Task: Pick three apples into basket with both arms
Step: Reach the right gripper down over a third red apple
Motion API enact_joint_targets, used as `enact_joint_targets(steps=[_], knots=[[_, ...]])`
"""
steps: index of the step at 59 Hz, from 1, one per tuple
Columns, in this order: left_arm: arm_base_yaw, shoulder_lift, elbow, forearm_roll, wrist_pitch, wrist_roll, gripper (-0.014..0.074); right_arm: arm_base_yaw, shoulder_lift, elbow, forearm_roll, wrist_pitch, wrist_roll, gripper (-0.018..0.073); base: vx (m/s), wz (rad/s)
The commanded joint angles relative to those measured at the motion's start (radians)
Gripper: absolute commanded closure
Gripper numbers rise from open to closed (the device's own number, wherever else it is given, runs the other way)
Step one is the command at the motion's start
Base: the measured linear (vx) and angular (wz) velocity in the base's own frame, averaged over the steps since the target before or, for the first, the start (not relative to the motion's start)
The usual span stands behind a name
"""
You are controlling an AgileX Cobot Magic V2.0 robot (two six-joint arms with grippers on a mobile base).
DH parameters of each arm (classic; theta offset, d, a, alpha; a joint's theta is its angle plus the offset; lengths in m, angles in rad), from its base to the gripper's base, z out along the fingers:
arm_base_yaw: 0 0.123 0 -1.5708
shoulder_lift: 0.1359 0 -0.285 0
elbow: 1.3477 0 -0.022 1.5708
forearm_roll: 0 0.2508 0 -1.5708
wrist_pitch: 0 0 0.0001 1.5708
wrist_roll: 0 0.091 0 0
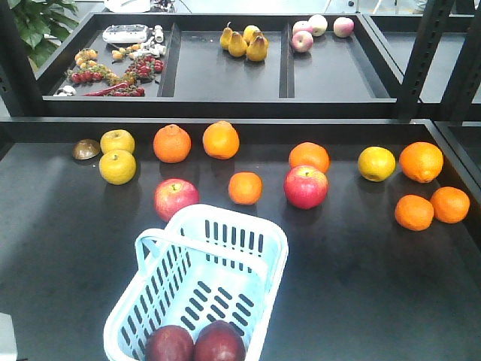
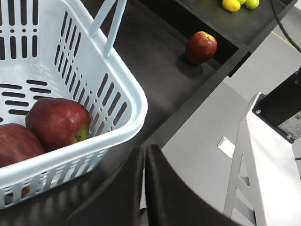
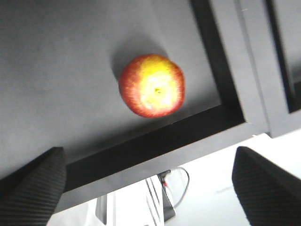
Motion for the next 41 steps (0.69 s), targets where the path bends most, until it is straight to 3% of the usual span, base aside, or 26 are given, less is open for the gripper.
enact_joint_targets(steps=[1,41], knots=[[0.0,0.002,-0.024,0.018,0.001,-0.002,0.0603,-0.005,0.016,-0.03,-0.001,-0.024,-0.03,-0.0114,0.0,0.0],[0.0,0.002,-0.024,0.018,0.001,-0.002,0.0603,-0.005,0.302,-0.029,-0.096,-0.121,-0.041,-0.0035,0.0,0.0]])
